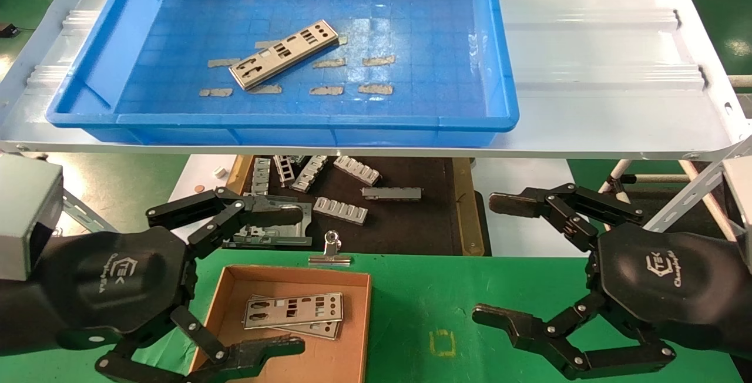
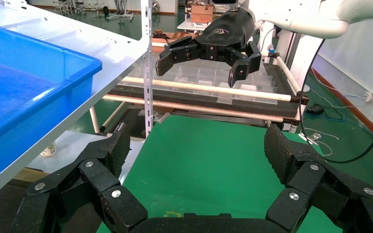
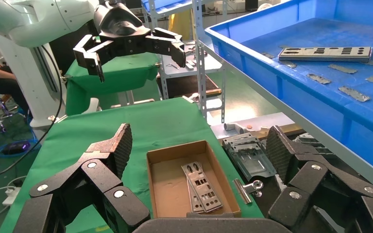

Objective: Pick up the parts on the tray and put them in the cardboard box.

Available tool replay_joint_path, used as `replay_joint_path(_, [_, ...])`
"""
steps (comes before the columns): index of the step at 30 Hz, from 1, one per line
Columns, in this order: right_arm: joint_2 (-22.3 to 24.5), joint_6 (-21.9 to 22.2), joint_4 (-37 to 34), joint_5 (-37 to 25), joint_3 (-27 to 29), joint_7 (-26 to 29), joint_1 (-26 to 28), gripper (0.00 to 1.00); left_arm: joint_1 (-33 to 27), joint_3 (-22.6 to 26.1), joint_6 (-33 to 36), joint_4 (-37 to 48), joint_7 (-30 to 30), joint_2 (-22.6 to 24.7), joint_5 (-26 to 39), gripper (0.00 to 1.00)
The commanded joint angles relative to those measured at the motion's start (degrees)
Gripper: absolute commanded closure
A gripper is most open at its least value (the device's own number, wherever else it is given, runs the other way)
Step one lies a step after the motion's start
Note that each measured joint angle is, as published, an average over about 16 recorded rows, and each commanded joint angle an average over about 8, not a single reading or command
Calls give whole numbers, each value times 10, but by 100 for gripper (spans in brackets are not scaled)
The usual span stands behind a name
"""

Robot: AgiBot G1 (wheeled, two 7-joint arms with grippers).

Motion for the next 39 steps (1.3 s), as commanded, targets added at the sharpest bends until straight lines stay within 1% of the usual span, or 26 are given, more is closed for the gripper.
replay_joint_path(1, [0, 0, 0, 0, 0, 0, 0, 0, 0, 0, 0, 0, 0, 0, 0, 0])
replay_joint_path(39, [0, 0, 0, 0, 0, 0, 0, 0, 0, 0, 0, 0, 0, 0, 0, 0])
